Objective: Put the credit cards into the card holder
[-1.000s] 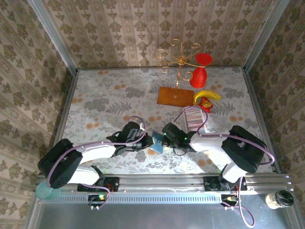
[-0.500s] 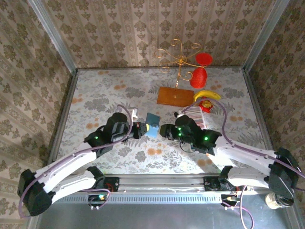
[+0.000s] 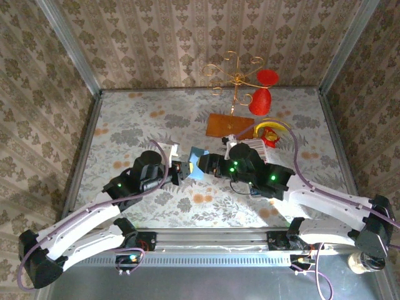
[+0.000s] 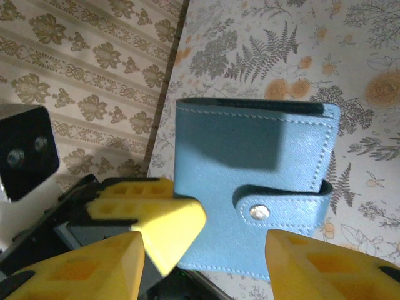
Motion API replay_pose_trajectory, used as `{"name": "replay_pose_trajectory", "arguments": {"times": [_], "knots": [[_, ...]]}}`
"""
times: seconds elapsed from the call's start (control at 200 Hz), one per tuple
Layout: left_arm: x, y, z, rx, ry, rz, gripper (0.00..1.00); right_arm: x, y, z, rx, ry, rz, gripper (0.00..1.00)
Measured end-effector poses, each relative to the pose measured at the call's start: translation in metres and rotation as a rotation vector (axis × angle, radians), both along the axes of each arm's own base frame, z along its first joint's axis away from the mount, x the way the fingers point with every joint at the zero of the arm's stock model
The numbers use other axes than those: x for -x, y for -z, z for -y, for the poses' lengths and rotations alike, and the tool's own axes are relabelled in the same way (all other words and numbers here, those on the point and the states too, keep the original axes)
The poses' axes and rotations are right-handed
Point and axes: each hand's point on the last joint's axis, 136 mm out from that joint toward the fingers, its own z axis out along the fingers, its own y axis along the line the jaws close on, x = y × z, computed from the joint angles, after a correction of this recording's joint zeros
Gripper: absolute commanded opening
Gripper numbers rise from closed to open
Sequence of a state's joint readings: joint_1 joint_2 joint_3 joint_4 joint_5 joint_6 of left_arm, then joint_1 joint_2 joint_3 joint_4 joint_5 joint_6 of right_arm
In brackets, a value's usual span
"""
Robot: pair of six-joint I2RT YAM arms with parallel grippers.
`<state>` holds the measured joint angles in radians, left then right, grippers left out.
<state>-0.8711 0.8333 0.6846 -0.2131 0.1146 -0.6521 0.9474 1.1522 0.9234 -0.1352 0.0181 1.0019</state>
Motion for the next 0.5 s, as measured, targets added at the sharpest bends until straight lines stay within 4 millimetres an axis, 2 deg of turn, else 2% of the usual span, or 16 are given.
{"name": "replay_pose_trajectory", "arguments": {"times": [0.415, 0.5], "knots": [[0.003, -0.014, -0.002, 0.02, 0.005, 0.04, 0.0, -0.007, 0.03, -0.009, 0.099, 0.013, -0.097, 0.53], [0.004, -0.014, -0.002, 0.018, 0.008, 0.043, 0.0, -0.007, 0.034, -0.008, 0.11, 0.019, -0.107, 0.5]]}}
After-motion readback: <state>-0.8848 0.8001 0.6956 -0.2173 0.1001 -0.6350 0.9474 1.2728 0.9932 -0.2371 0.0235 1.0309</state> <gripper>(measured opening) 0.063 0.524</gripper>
